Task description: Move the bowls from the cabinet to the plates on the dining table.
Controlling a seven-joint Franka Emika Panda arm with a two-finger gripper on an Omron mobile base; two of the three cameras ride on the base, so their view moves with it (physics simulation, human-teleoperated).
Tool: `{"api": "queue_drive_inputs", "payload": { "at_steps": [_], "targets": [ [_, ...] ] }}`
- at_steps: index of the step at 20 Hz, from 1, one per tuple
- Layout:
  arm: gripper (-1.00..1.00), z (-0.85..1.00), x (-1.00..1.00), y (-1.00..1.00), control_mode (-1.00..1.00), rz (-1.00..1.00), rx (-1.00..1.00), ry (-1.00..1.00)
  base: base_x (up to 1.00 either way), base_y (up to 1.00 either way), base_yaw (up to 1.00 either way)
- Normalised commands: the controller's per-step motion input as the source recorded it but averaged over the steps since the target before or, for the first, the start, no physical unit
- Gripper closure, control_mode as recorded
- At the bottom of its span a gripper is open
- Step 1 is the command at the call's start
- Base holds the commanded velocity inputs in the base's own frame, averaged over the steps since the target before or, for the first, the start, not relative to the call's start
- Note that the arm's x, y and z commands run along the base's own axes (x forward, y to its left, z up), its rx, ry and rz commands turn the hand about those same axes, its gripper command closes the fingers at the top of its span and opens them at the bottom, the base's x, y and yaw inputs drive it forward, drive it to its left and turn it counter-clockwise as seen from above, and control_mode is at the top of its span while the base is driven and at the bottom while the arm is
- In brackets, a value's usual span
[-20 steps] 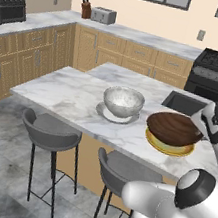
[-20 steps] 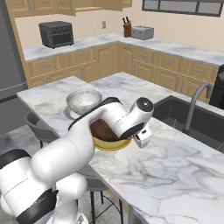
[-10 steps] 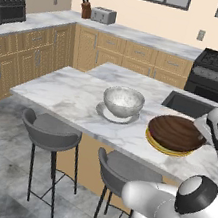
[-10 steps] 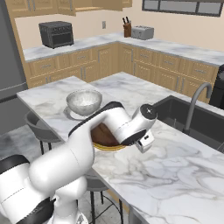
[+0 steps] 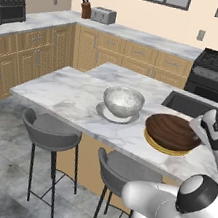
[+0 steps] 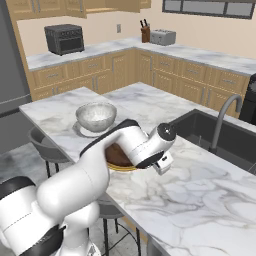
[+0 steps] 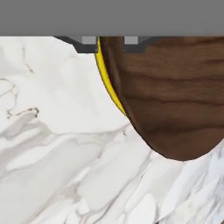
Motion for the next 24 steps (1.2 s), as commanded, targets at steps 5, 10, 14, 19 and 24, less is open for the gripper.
{"api": "queue_drive_inputs", "payload": {
  "at_steps": [5,10,14,19,24],
  "targets": [
    [-1.0,-0.13,0.09,0.0,-1.0,0.02,0.0,0.0,0.0,0.0,0.0],
    [-1.0,0.07,0.0,-0.09,-1.0,0.03,0.02,-0.01,0.0,0.0,0.0],
    [-1.0,0.2,-0.01,-0.06,-1.0,0.02,0.03,-0.02,0.0,0.0,0.0],
    [-1.0,0.3,0.01,-0.04,-1.0,0.03,0.03,-0.02,0.0,0.0,0.0],
    [-1.0,0.37,-0.1,-0.13,-1.0,0.03,0.03,-0.02,0.0,0.0,0.0]
  ]
}}
